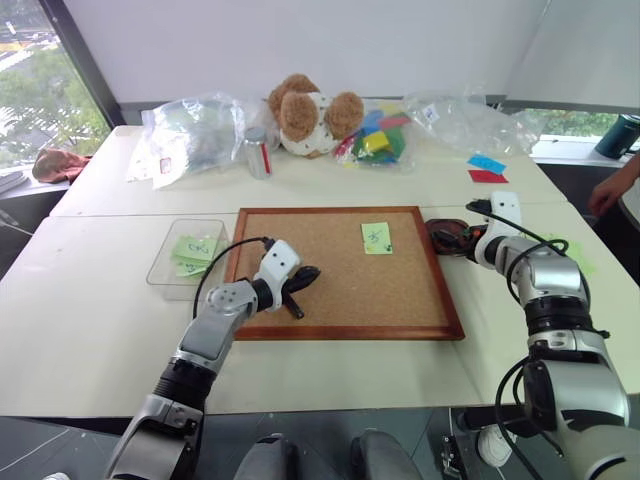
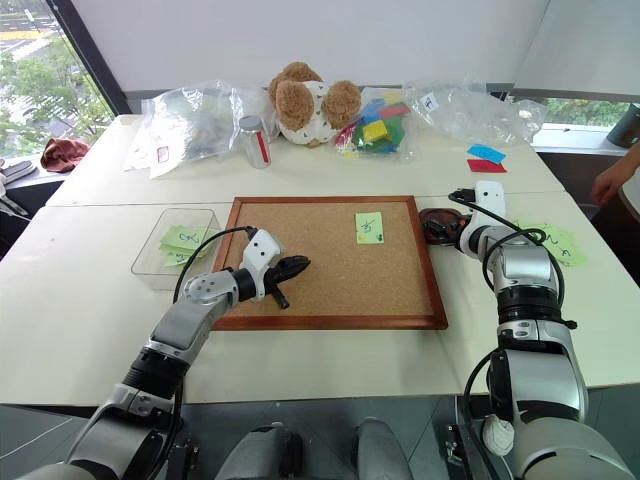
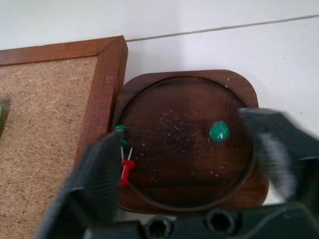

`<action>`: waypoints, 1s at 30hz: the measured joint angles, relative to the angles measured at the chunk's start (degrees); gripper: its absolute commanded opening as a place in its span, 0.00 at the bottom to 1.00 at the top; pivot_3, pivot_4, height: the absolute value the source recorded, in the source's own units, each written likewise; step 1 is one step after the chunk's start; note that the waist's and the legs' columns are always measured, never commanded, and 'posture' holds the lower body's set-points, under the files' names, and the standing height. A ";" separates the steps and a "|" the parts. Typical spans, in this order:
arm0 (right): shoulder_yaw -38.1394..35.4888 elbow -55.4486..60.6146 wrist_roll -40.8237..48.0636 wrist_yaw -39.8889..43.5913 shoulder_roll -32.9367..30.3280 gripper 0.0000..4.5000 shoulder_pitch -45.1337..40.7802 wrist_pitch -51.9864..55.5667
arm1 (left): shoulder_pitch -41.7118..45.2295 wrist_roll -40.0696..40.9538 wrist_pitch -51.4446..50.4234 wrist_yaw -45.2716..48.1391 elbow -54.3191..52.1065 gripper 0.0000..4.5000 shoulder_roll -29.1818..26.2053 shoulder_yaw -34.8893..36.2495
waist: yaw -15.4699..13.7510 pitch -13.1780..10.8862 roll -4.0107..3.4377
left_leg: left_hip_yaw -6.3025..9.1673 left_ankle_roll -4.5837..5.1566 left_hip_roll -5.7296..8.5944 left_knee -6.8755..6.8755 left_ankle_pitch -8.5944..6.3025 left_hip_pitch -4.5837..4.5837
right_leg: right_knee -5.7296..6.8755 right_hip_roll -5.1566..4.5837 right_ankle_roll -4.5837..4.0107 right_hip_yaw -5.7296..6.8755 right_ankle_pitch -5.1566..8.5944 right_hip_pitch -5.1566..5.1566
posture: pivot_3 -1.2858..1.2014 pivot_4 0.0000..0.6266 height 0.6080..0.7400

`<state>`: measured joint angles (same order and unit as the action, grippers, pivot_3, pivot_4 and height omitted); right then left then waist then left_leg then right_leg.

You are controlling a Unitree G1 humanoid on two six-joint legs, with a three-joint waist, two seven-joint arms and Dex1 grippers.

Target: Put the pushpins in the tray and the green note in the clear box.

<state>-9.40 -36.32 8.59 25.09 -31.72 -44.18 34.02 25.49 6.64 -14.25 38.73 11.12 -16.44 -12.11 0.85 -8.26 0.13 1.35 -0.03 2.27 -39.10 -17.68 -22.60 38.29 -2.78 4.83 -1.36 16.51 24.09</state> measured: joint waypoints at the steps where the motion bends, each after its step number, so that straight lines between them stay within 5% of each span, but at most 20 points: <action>1: -0.05 0.04 0.15 0.00 0.00 0.99 0.00 0.03 | 0.00 0.00 0.00 0.00 -0.04 0.05 -0.12 0.00 | 0.01 0.00 0.00 | 0.00 0.00 0.00 0.00 0.00 0.00 | 0.00 0.00 0.00 0.00 0.00 0.00 | 0.52 0.24 1.00; 9: -1.18 4.54 2.56 0.17 -0.02 0.99 -0.01 3.22 | 0.01 0.01 0.01 0.01 -0.12 0.05 -0.28 -0.01 | 0.02 0.00 0.00 | 0.00 0.01 -0.01 0.01 -0.01 0.00 | -0.01 0.00 0.00 0.00 0.00 0.00 | 0.52 0.24 1.00; 19: 5.49 29.25 7.82 9.17 0.04 0.99 5.43 12.61 | 0.25 0.00 0.08 0.39 0.19 0.05 -0.32 -0.04 | -0.06 0.00 0.00 | 0.02 0.11 -0.02 0.02 -0.07 0.02 | -0.05 0.00 0.00 0.00 0.00 -0.03 | 0.52 0.24 1.00; 24: 10.04 32.03 7.74 9.30 2.74 0.63 7.91 13.35 | 0.40 0.00 0.09 0.48 0.39 0.05 -0.27 -0.05 | -0.11 0.00 0.00 | 0.02 0.11 -0.02 0.02 -0.07 0.03 | -0.07 0.00 0.00 0.01 0.00 -0.04 | 0.52 0.24 1.00; 30: 11.57 29.92 5.95 8.13 3.83 0.63 8.02 11.16 | 0.31 0.00 0.11 0.49 0.30 0.05 -0.25 -0.04 | -0.12 0.00 0.00 | 0.02 0.10 -0.02 0.02 -0.07 0.03 | -0.08 -0.01 0.00 0.01 0.00 -0.04 | 0.52 0.24 1.00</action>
<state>2.17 -6.40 14.54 33.21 -27.89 -36.16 45.18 25.80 6.65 -14.14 39.22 11.42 -16.69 -12.15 0.73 -8.25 0.14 1.37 0.07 2.25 -39.09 -17.75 -22.57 38.21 -2.78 4.83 -1.35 16.51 24.04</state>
